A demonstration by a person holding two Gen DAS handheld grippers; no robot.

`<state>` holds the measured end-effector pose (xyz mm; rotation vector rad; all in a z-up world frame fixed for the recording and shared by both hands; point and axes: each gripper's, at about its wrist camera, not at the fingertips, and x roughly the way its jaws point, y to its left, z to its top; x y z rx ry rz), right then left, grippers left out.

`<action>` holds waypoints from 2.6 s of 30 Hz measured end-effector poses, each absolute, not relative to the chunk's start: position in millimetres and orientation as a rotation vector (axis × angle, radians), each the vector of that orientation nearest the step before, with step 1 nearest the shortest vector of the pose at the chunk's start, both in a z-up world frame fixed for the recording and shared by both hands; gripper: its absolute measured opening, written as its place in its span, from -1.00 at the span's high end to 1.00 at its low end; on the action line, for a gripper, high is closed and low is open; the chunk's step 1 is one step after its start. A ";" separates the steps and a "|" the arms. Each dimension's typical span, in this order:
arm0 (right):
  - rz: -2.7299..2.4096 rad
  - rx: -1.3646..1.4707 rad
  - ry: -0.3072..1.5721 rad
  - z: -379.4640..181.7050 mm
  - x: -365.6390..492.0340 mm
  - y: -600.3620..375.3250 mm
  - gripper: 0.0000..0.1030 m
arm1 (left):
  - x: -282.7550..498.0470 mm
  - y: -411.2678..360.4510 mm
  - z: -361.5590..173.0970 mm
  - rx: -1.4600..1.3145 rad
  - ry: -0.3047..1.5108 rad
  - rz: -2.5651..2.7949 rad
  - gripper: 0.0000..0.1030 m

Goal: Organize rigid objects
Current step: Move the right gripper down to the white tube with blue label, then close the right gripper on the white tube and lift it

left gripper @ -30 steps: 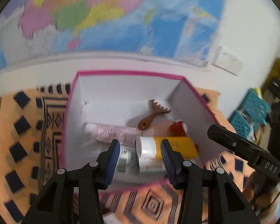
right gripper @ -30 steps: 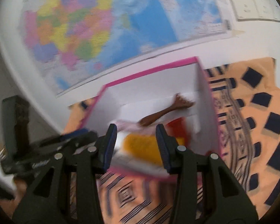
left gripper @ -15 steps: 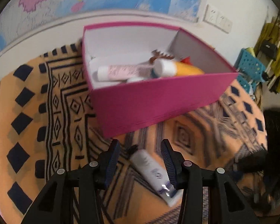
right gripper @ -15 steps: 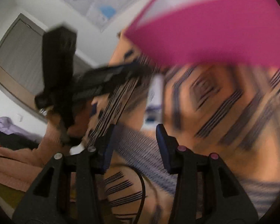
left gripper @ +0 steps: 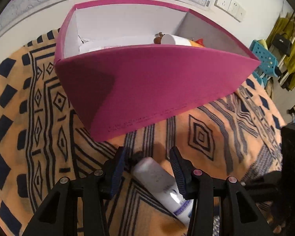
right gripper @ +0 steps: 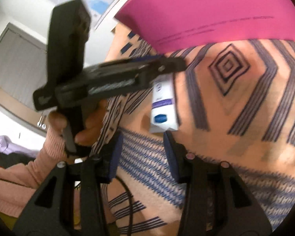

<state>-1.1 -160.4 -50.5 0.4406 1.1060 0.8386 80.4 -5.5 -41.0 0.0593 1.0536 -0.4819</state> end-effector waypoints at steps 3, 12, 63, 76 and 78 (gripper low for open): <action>0.800 0.434 1.082 -49.0 0.6 -166.7 0.15 | 76.7 -1.5 -42.0 0.058 1.065 -0.452 0.10; 0.716 0.396 1.039 -44.9 6.9 -188.8 0.17 | 54.4 20.0 -39.8 -0.032 1.094 -0.443 0.00; 0.734 0.285 1.074 -42.2 -1.2 -143.0 0.29 | -37.2 81.6 -18.0 -0.163 1.119 -0.404 -0.04; 0.796 0.235 1.076 -43.4 2.0 -128.6 0.09 | -50.5 70.5 -36.3 -0.239 1.187 -0.372 0.18; 0.819 0.258 1.079 -43.8 2.1 -130.2 -0.02 | -48.4 68.2 -35.4 -0.225 1.185 -0.364 0.19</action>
